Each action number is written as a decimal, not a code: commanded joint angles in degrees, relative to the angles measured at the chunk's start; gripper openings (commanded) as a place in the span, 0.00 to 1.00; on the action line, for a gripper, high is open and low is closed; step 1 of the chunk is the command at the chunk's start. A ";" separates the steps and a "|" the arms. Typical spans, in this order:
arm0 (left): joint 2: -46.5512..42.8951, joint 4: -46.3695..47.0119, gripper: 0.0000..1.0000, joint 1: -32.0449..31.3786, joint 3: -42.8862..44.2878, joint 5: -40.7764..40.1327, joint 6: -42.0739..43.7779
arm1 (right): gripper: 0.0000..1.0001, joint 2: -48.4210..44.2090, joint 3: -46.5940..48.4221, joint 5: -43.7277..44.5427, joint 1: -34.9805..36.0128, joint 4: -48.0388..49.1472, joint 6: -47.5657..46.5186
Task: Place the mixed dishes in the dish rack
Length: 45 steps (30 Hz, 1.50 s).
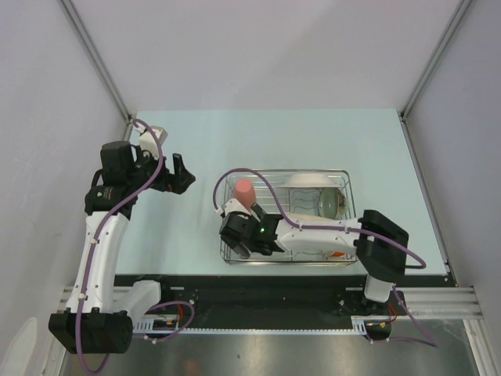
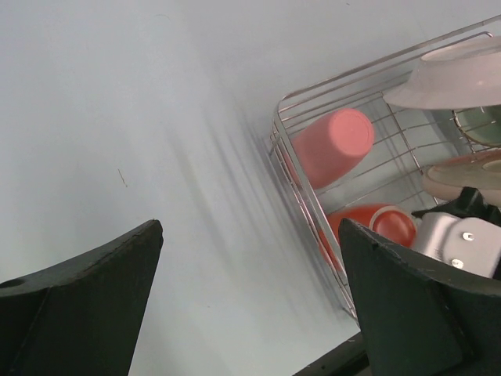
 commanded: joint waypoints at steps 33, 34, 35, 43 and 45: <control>-0.52 2.46 1.00 0.39 -0.38 2.53 -2.65 | 1.00 -34.45 8.96 5.09 -18.90 2.14 -6.21; -0.69 2.81 1.00 0.39 -1.16 2.45 -2.74 | 1.00 -34.71 8.88 5.26 -18.82 1.61 -5.95; -0.78 3.16 1.00 0.39 -1.69 2.27 -2.83 | 1.00 -34.63 8.70 6.14 -18.99 1.00 -5.77; -1.93 3.43 1.00 -0.22 -4.86 0.69 -2.65 | 1.00 -36.56 5.36 8.35 -19.25 -1.91 -3.75; -2.28 3.51 1.00 -0.31 -5.21 0.16 -2.39 | 1.00 -37.70 4.57 7.29 -19.60 -1.38 -4.80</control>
